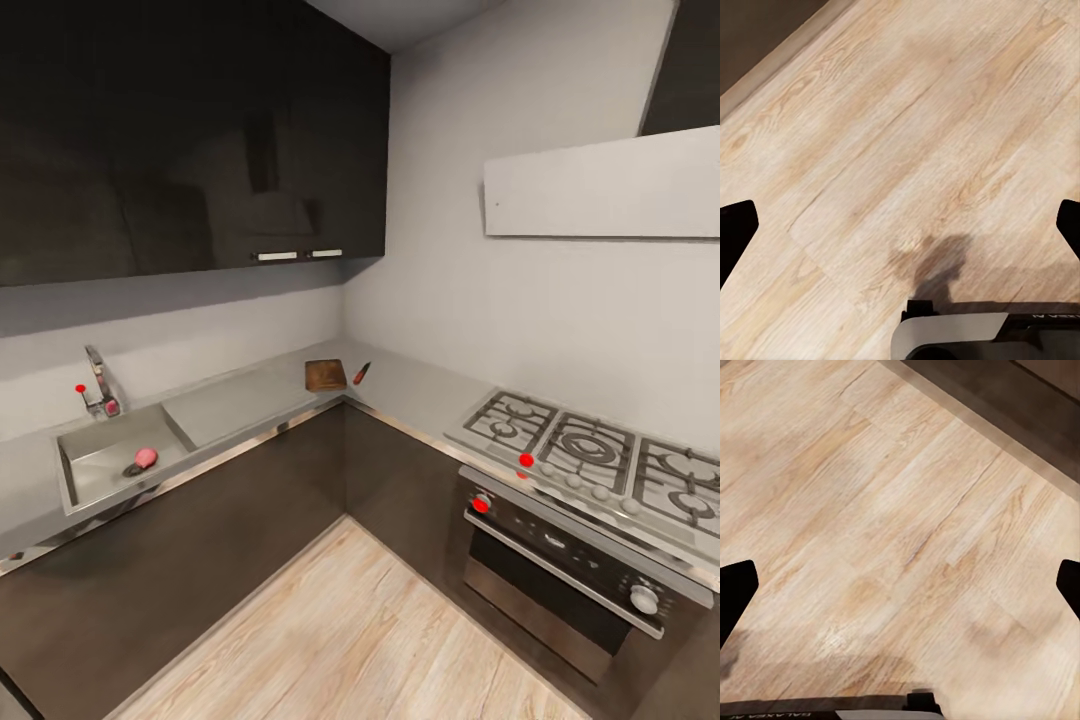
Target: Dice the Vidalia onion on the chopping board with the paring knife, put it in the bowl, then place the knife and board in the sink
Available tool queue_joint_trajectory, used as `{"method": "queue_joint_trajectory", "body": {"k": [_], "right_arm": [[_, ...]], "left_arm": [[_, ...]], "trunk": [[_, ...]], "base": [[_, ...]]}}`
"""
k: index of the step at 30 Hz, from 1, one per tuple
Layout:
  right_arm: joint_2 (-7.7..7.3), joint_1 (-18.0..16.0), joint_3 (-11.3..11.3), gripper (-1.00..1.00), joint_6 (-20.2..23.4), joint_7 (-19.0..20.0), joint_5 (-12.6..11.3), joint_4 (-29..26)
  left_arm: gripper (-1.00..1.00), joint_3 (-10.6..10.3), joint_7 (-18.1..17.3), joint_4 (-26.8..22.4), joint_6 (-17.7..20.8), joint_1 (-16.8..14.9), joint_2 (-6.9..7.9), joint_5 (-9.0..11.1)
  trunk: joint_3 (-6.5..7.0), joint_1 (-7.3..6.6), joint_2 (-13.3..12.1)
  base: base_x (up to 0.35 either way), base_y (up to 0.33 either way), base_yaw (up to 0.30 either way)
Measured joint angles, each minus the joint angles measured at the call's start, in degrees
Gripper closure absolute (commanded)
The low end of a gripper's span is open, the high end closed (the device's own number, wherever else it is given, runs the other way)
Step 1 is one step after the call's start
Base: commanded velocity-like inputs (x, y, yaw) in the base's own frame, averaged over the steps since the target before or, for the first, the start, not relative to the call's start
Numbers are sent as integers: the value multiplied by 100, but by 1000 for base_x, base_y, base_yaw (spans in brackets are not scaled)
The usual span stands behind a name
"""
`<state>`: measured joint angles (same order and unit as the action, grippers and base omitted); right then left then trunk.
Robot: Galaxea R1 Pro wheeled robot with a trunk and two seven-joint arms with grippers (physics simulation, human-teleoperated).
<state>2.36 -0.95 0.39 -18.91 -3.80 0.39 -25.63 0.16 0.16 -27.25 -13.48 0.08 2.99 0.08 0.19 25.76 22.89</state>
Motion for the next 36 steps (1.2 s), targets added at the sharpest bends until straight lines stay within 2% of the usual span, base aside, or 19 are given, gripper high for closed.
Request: {"method": "queue_joint_trajectory", "body": {"k": [19, 36], "right_arm": [[2, 1, 0, -100, -2, 0, 0, 0], [-9, 2, 7, -100, -9, 2, 5, 1]], "left_arm": [[-100, 3, 0, -9, 6, 0, 0, 0], [-100, 16, 0, 0, 9, 0, -5, 16]], "trunk": [[0, -1, 1], [0, -3, 1]], "base": [[16, 8, 0], [263, 155, 0]]}}
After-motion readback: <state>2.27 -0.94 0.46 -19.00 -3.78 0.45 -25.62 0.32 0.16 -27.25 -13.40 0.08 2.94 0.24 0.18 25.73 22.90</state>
